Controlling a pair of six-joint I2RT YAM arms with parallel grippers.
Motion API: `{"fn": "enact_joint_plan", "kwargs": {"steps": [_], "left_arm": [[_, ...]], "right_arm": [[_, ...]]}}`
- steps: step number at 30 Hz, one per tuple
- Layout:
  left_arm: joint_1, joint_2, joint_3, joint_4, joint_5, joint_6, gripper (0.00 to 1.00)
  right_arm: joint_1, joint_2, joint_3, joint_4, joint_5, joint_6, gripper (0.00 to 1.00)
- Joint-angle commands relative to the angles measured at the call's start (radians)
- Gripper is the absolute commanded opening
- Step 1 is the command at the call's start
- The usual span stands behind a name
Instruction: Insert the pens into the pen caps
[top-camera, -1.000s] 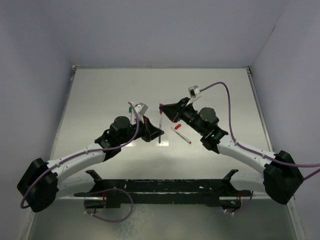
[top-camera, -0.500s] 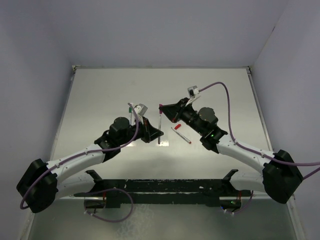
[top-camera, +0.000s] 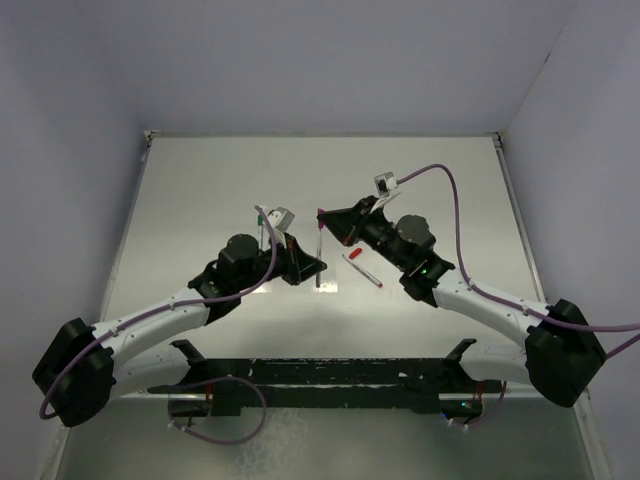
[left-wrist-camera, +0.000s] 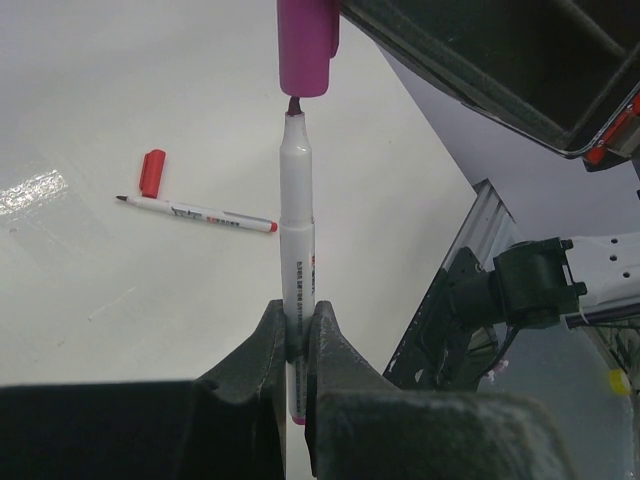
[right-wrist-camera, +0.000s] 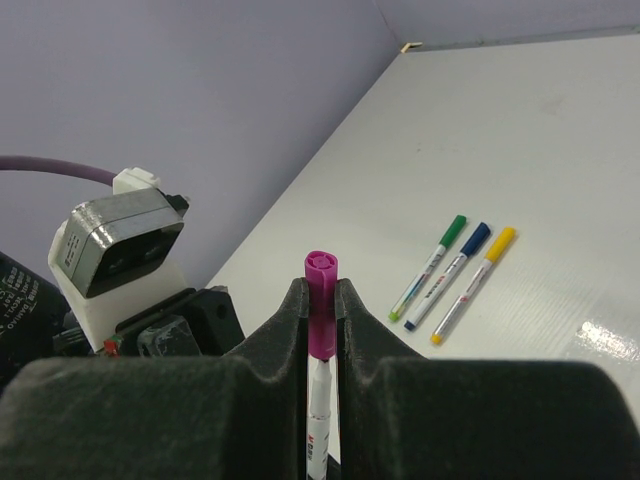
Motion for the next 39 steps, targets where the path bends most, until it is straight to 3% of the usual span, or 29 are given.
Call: {"fn": "enact_joint_plan", "kwargs": {"steps": [1,39], "left_arm": [[-0.002,-0.025,0.006,0.048,-0.005,0.008,0.00],[-0.002,-0.050,0.018,0.087,-0.070,-0.012,0.00]], "right_arm": [[0.008,-0.004,0.014,0.041,0.021,-0.020,0.00],[0.049,0.024,-0.020,0.055,-0.031,-0.011,0.00]]}}
